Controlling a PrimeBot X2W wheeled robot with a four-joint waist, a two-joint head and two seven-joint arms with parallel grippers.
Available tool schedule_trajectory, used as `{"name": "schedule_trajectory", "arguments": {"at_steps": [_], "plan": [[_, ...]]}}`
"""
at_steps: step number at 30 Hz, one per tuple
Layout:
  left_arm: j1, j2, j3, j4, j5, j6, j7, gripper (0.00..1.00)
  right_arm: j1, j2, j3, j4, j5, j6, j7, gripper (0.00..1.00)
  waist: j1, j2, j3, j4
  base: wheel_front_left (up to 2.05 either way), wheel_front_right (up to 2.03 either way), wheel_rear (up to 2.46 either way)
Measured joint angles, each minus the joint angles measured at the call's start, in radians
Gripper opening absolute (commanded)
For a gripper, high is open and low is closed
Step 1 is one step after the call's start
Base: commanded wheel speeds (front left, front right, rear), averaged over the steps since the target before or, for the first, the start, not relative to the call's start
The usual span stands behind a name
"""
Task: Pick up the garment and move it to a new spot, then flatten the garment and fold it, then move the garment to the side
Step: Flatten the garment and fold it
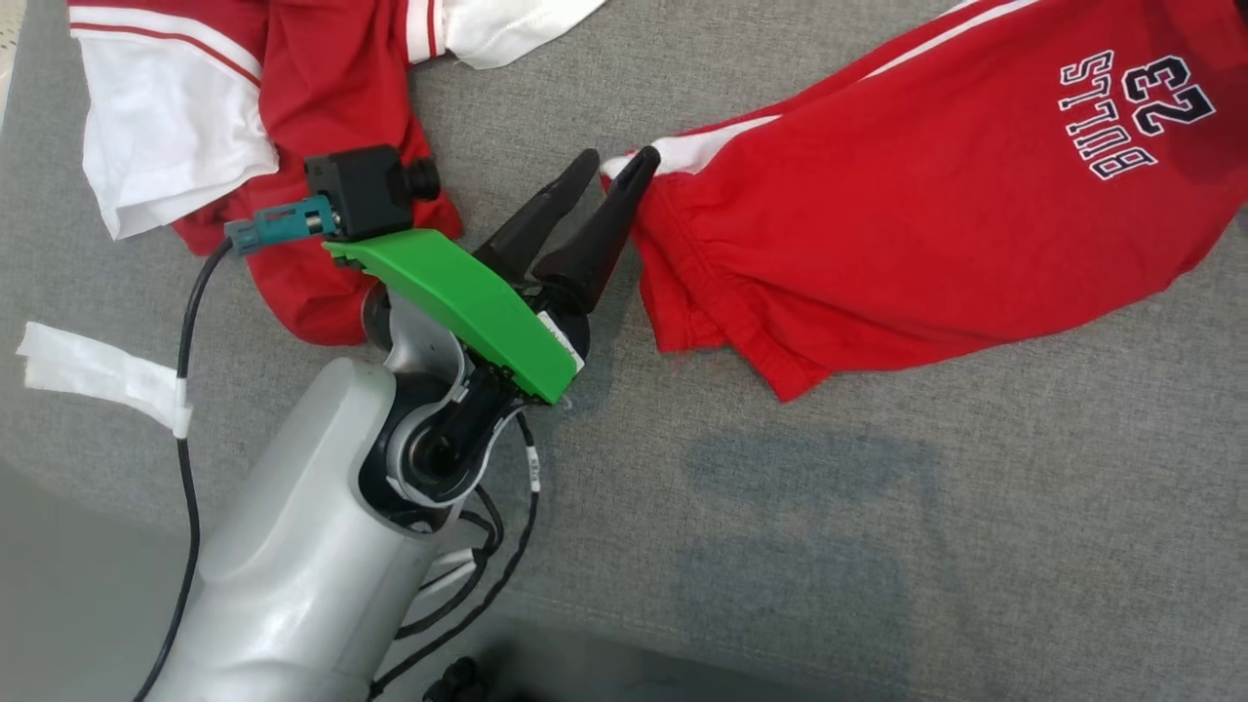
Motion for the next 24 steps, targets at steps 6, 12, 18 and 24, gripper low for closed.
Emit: {"name": "schedule_trajectory", "arguments": {"at_steps": [6, 12, 18, 24], "plan": [[0.011, 0.063, -0.016, 0.012, 0.114, -0.017, -0.053, 1.0, 0.02, 0.016, -0.001, 0.011, -0.028, 0.0, -0.12, 1.0, -0.0001, 0.0, -0.04, -0.02, 0.0, 0.0, 0.0], [0.069, 0.112, -0.022, 0.026, 0.196, -0.025, -0.136, 1.0, 0.121, 0.024, -0.003, 0.036, -0.066, 0.0, -0.238, 1.0, -0.0001, 0.0, -0.102, -0.038, 0.0, 0.0, 0.0], [0.158, 0.141, -0.003, 0.03, 0.255, -0.013, -0.23, 1.0, 0.248, 0.063, -0.012, 0.067, -0.073, -0.02, -0.352, 1.0, -0.0001, 0.0, -0.177, -0.059, 0.0, 0.0, 0.0], [0.277, 0.17, 0.018, 0.033, 0.302, 0.021, -0.325, 1.0, 0.404, 0.122, 0.004, 0.117, -0.07, -0.048, -0.438, 1.0, -0.0001, 0.0, -0.258, -0.079, 0.0, 0.0, 0.0]]}}
